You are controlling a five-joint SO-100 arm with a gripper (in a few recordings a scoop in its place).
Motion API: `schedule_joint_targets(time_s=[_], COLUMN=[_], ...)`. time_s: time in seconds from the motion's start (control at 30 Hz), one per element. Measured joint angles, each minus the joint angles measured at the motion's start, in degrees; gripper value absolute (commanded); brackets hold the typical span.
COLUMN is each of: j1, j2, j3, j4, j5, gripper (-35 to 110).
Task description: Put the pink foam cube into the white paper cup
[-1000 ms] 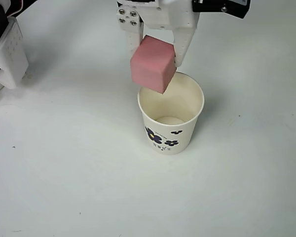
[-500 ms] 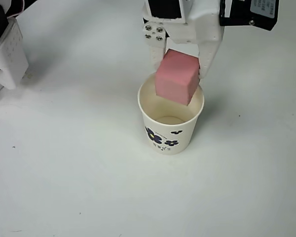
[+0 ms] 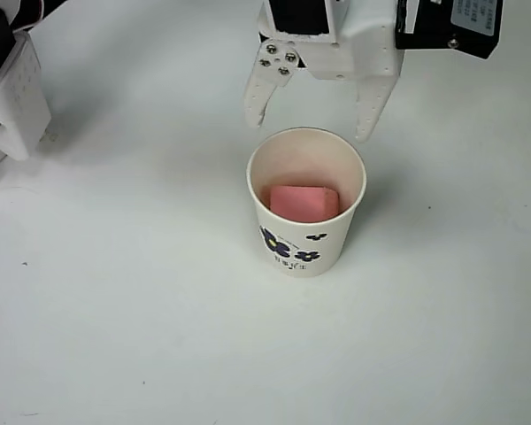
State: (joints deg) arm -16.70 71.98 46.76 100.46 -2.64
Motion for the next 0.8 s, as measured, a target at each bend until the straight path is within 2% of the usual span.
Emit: schedule_joint_targets(time_s=[0.1,0.53,0.8], j1=[0.7,0.2,-0.4], j2=[4.9,41.6,65.6], j3=[1.9,33.7,64.2], j4=[0.2,0.3,-10.6], j5=[1.6,14.0,17.9], gripper=[0,0,0])
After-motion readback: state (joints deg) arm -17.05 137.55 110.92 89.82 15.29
